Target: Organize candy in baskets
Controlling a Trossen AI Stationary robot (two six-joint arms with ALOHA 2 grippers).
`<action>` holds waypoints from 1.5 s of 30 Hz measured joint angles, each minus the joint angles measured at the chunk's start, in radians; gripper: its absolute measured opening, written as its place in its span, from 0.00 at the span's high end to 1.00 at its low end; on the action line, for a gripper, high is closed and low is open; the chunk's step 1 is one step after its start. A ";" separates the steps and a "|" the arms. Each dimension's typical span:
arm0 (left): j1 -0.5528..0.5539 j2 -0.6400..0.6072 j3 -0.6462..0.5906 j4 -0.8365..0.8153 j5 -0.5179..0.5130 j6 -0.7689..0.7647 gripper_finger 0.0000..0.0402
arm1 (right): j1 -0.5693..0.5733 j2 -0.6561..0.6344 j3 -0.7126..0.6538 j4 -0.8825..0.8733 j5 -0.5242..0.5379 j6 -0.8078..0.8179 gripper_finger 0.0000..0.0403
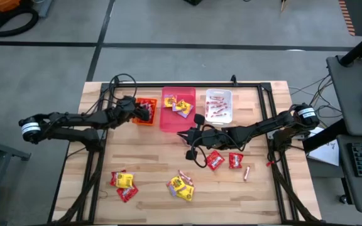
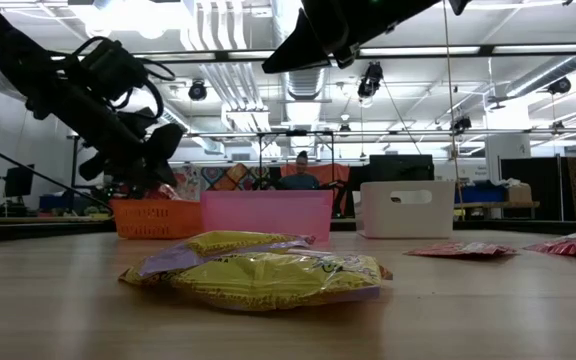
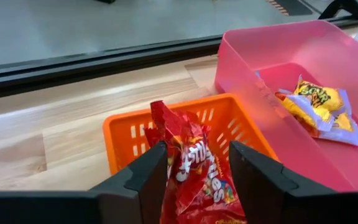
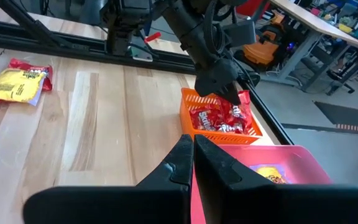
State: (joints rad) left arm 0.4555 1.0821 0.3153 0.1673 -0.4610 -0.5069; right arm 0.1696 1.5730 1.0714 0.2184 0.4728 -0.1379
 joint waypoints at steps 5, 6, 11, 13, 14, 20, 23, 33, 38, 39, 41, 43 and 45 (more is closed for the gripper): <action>0.000 -0.041 0.000 -0.028 0.000 0.001 0.58 | 0.000 0.000 0.001 0.000 0.000 0.009 0.98; 0.000 -0.050 0.000 -0.033 -0.001 0.005 0.57 | 0.000 0.000 0.001 0.000 0.000 0.009 0.98; 0.000 -0.096 0.000 -0.053 -0.003 0.031 0.55 | -0.003 0.000 0.001 0.001 0.000 0.037 0.98; 0.000 -0.115 0.000 -0.068 -0.003 0.038 0.55 | -0.007 0.000 0.001 0.000 0.000 0.067 0.98; 0.000 -0.124 0.000 -0.073 -0.003 0.041 0.55 | -0.010 0.000 0.002 -0.002 -0.001 0.080 0.98; 0.000 -0.191 0.000 -0.083 0.049 0.042 0.55 | -0.041 0.000 0.003 -0.017 -0.061 0.183 0.98; -0.002 -0.234 0.000 -0.085 0.147 0.047 0.55 | -0.066 0.000 0.034 -0.103 -0.163 0.257 0.98; -0.135 -0.354 0.000 -0.076 0.248 0.034 0.55 | -0.091 0.067 0.144 -0.443 -0.350 0.467 0.98; -0.254 -0.381 0.000 -0.033 0.226 0.027 0.55 | -0.092 0.116 0.149 -0.559 -0.377 0.533 0.98; -0.278 -0.382 0.000 -0.023 0.225 0.027 0.55 | -0.092 0.119 0.149 -0.571 -0.377 0.541 0.98; -0.324 -0.383 0.000 -0.001 0.217 0.028 0.55 | -0.092 0.122 0.150 -0.590 -0.377 0.544 0.98; -0.370 -0.379 0.000 0.012 0.194 0.030 0.55 | -0.090 0.123 0.150 -0.603 -0.377 0.544 0.98; -0.413 -0.371 0.000 0.026 0.165 0.031 0.55 | -0.085 0.123 0.150 -0.614 -0.382 0.541 0.98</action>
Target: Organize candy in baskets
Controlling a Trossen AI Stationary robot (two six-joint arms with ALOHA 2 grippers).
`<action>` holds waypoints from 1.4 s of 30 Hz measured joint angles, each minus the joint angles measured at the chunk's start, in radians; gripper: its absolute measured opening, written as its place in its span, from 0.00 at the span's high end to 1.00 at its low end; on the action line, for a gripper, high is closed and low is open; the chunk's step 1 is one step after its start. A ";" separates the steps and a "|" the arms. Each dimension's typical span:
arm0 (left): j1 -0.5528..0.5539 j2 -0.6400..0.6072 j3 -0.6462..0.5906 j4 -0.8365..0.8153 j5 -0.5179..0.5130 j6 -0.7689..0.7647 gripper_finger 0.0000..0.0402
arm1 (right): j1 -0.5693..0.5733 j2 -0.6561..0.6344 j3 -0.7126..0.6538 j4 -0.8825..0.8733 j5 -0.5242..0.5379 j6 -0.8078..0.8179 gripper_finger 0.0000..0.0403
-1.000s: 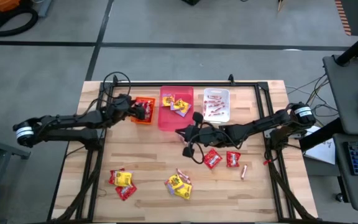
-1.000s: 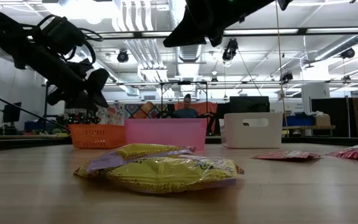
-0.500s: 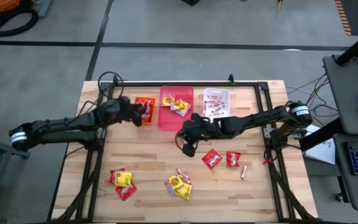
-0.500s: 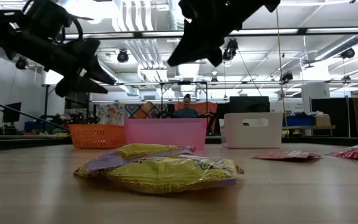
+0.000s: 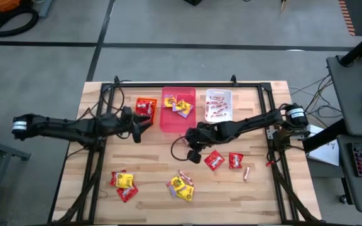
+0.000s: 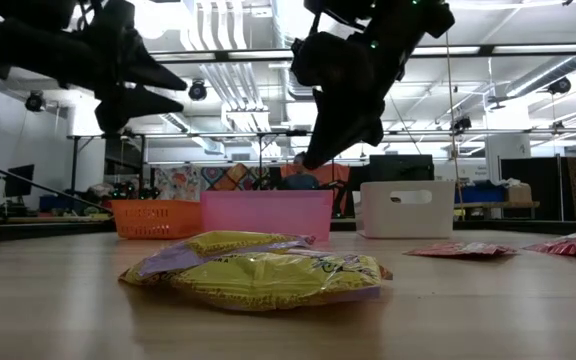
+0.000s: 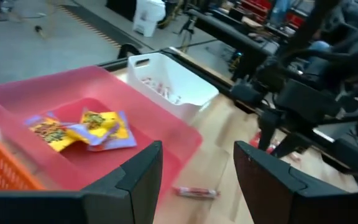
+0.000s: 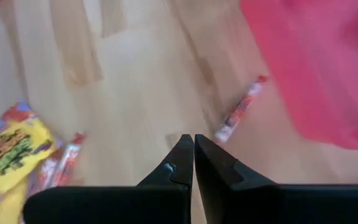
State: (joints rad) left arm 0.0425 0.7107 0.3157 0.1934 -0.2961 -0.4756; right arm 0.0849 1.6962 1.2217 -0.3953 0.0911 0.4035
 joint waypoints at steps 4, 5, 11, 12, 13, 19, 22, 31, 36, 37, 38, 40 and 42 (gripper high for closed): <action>-0.080 0.016 0.000 0.022 -0.033 0.017 0.55 | 0.002 0.001 0.000 -0.001 -0.050 -0.004 0.94; -0.098 0.020 0.000 0.030 -0.034 0.022 0.55 | 0.003 0.002 0.000 -0.002 -0.050 -0.006 0.93; -0.168 0.043 0.000 0.085 -0.035 0.048 0.55 | 0.002 0.003 0.000 -0.019 -0.047 0.005 0.90; -0.171 0.046 0.000 0.087 -0.035 0.048 0.55 | 0.002 0.003 0.000 -0.019 -0.048 0.025 0.90; -0.174 0.049 0.000 0.087 -0.035 0.048 0.55 | 0.002 0.004 0.000 -0.019 -0.048 0.060 0.90; -0.173 0.068 0.000 0.101 -0.036 0.048 0.55 | 0.006 0.021 0.000 -0.021 -0.047 0.150 0.90; -0.173 0.080 0.000 0.112 -0.037 0.058 0.55 | 0.007 0.023 0.000 -0.020 -0.010 0.173 0.90; -0.173 0.106 0.000 0.138 -0.038 0.074 0.55 | 0.009 0.026 -0.004 -0.019 0.032 0.148 0.90; -0.173 0.106 0.000 0.138 -0.038 0.075 0.55 | 0.020 0.064 -0.005 0.000 0.006 0.170 0.90; -0.173 0.106 0.000 0.138 -0.039 0.080 0.55 | 0.022 0.076 -0.005 0.013 0.006 0.170 0.90; -0.173 0.106 0.000 0.138 -0.042 0.086 0.55 | 0.022 0.088 -0.005 0.022 0.006 0.168 0.90; -0.173 0.107 0.000 0.138 -0.062 0.095 0.55 | 0.023 0.106 -0.001 0.019 0.005 0.162 0.90; -0.173 0.107 0.000 0.137 -0.074 0.097 0.55 | 0.022 0.117 0.000 0.019 0.006 0.141 0.90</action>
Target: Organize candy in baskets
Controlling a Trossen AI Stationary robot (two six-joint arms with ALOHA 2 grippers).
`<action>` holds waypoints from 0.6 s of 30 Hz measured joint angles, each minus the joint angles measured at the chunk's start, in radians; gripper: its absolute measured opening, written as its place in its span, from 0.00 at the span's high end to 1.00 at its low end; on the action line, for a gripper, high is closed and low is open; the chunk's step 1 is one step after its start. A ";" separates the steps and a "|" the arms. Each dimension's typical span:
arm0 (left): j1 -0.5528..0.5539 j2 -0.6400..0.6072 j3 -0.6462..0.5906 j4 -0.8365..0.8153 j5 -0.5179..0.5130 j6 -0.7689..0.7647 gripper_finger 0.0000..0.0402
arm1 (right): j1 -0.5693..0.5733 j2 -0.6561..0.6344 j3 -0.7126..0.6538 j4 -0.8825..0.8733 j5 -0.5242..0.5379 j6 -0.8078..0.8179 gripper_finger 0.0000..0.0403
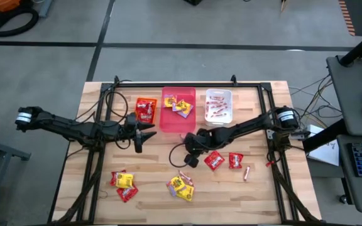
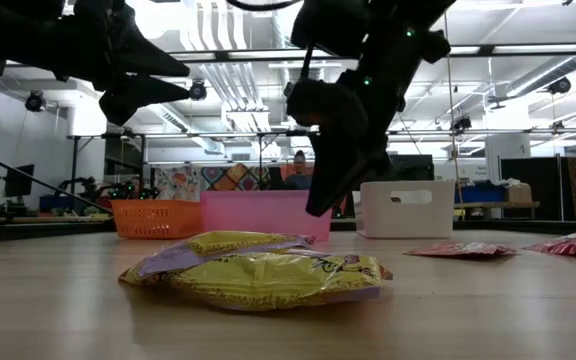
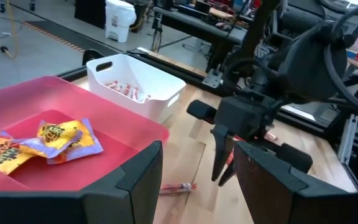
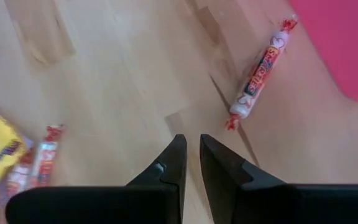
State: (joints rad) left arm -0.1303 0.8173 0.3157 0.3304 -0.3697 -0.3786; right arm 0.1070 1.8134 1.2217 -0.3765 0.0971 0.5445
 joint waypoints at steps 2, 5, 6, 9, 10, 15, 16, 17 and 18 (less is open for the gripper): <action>0.000 0.000 0.000 0.000 -0.001 0.000 0.55 | -0.001 0.003 0.000 0.000 0.000 -0.030 0.90; 0.000 0.000 0.000 0.000 -0.001 0.000 0.55 | 0.000 0.003 0.000 0.001 -0.002 -0.043 0.90; 0.000 0.000 0.000 0.000 -0.001 0.000 0.55 | 0.000 0.003 0.000 0.000 -0.011 -0.038 0.90; 0.000 0.000 0.000 0.000 -0.012 0.000 0.55 | -0.002 0.003 0.000 0.007 -0.047 -0.007 0.90; 0.000 0.000 0.000 0.000 -0.017 0.000 0.55 | -0.002 0.003 0.000 0.014 -0.052 -0.005 0.90; 0.000 0.000 0.000 0.000 -0.033 0.000 0.55 | -0.001 0.003 0.001 0.023 -0.136 -0.032 0.91; 0.000 0.000 0.000 -0.001 -0.034 0.000 0.55 | -0.001 0.003 0.001 0.025 -0.178 -0.047 0.91; 0.000 0.000 0.000 -0.001 -0.034 0.000 0.55 | 0.000 0.004 0.001 0.035 -0.201 -0.068 0.91; 0.000 0.000 0.000 -0.001 -0.034 0.000 0.55 | 0.002 0.004 0.001 0.060 -0.202 -0.088 0.91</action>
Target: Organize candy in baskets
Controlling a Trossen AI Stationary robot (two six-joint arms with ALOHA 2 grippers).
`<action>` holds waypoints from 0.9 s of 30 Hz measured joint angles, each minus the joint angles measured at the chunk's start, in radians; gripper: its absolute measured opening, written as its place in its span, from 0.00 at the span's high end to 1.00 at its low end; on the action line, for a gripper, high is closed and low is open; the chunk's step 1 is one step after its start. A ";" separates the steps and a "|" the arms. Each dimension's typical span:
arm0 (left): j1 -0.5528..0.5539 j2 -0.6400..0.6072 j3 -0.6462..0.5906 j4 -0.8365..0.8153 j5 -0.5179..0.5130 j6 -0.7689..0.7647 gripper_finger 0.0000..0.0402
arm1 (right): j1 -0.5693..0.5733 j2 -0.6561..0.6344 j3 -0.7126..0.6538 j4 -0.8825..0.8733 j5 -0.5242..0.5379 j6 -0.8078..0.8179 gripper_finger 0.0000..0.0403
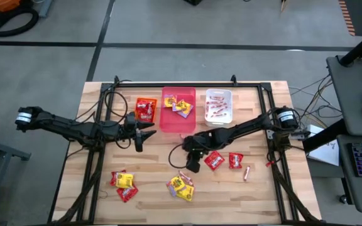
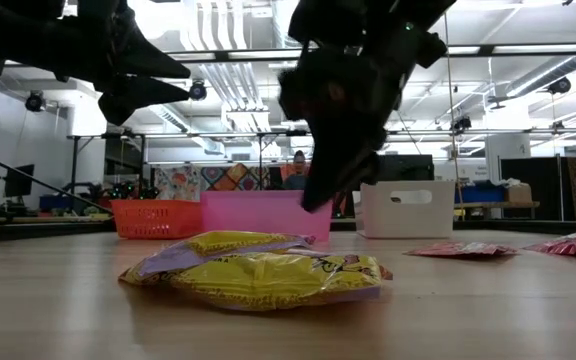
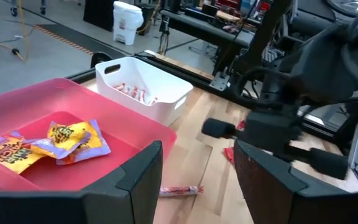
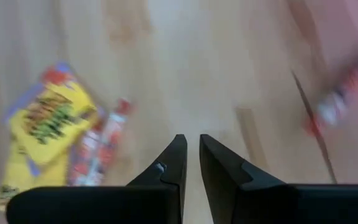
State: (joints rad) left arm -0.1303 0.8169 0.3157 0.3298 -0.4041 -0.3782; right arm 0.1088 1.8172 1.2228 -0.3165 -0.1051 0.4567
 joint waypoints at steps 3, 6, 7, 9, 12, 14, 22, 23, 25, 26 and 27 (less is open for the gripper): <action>0.000 0.000 0.000 0.000 -0.007 0.000 0.55 | 0.007 -0.007 0.000 0.084 -0.007 -0.080 0.90; 0.000 0.000 0.000 0.000 -0.007 0.000 0.55 | 0.033 -0.008 0.002 0.160 0.002 -0.184 0.88; 0.000 0.000 0.000 0.000 -0.007 0.000 0.55 | 0.044 -0.002 0.002 0.164 0.000 -0.212 0.87; 0.000 0.000 0.000 0.000 -0.007 0.000 0.55 | 0.053 0.004 0.002 0.146 0.005 -0.275 0.84; 0.000 0.000 0.000 -0.001 -0.007 0.000 0.55 | 0.047 0.006 0.013 0.135 0.116 -0.227 0.81; 0.000 0.000 0.000 -0.001 -0.007 0.000 0.55 | 0.041 0.004 0.026 0.147 0.132 -0.157 0.80; 0.000 0.000 0.000 0.000 -0.008 0.007 0.55 | 0.024 0.004 0.095 -0.033 0.139 0.052 0.79; 0.000 0.000 0.000 0.000 -0.008 0.007 0.55 | 0.022 0.004 0.101 -0.069 0.141 0.071 0.78; 0.001 0.000 0.000 0.000 -0.008 0.007 0.55 | 0.020 0.007 0.111 -0.120 0.150 0.107 0.75; 0.001 0.000 0.000 0.000 -0.008 0.009 0.55 | 0.020 0.007 0.116 -0.135 0.173 0.129 0.73; 0.001 0.000 0.000 0.000 -0.008 0.012 0.55 | 0.018 0.007 0.120 -0.151 0.200 0.147 0.72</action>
State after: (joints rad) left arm -0.1295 0.8169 0.3157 0.3298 -0.4125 -0.3660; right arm 0.1268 1.8239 1.3426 -0.4671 0.0948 0.6042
